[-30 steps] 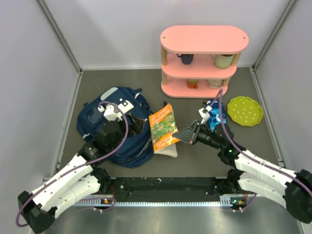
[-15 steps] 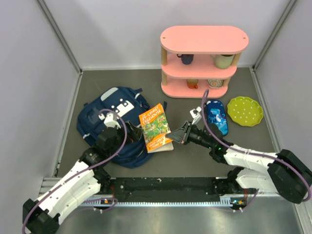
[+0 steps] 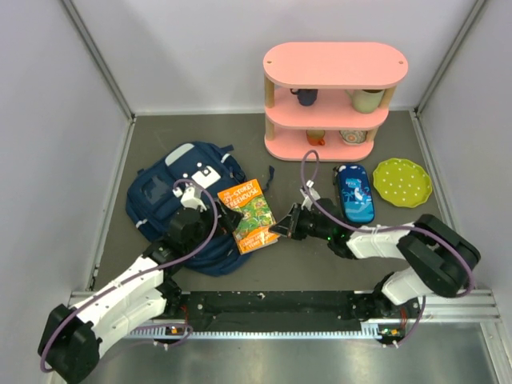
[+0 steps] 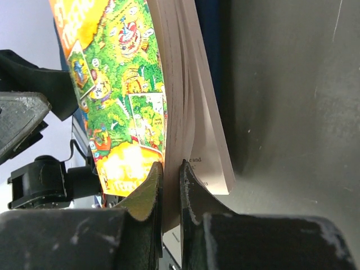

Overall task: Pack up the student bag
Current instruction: Pick up the book from the center of the board.

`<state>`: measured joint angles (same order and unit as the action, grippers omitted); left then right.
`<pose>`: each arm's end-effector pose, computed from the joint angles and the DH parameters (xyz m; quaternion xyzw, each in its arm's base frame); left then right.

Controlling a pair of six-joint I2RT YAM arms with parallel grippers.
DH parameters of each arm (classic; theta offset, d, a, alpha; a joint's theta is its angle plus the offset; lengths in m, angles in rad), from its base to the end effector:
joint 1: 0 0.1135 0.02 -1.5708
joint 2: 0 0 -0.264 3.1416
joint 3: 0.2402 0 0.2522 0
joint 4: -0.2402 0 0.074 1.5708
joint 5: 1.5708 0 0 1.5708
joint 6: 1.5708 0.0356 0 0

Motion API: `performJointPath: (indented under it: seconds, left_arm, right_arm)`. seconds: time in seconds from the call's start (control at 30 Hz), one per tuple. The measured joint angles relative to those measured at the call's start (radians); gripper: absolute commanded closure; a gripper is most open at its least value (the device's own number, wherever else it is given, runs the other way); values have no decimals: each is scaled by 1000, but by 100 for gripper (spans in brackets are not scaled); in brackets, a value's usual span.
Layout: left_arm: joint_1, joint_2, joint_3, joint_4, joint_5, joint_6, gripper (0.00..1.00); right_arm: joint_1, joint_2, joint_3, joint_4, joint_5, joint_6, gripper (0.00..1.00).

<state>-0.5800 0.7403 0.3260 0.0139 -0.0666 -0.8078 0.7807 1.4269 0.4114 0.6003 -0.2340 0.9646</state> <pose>0.1471 -0.0936 0.2052 -0.1130 0.8257 -0.3317 0.4421 0.1801 0.1900 0.1544 0.0129 0.8343 0.4784 0.2738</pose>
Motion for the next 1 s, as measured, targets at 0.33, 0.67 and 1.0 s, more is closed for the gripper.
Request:
performJointPath:
  seconds: [0.33,0.67,1.0]
  left_arm:
    - [2,152,-13,154,52,-31,12]
    - [3,268,37,200,128,-35,100]
    - [2,23,95,0,1,3,100]
  right_arm:
    - [-6,106,68,-19,-36,5,100]
    - [-10,49,80,-153,-9,-29,26]
    - [-13,-577,-13,-444,318,-43,11]
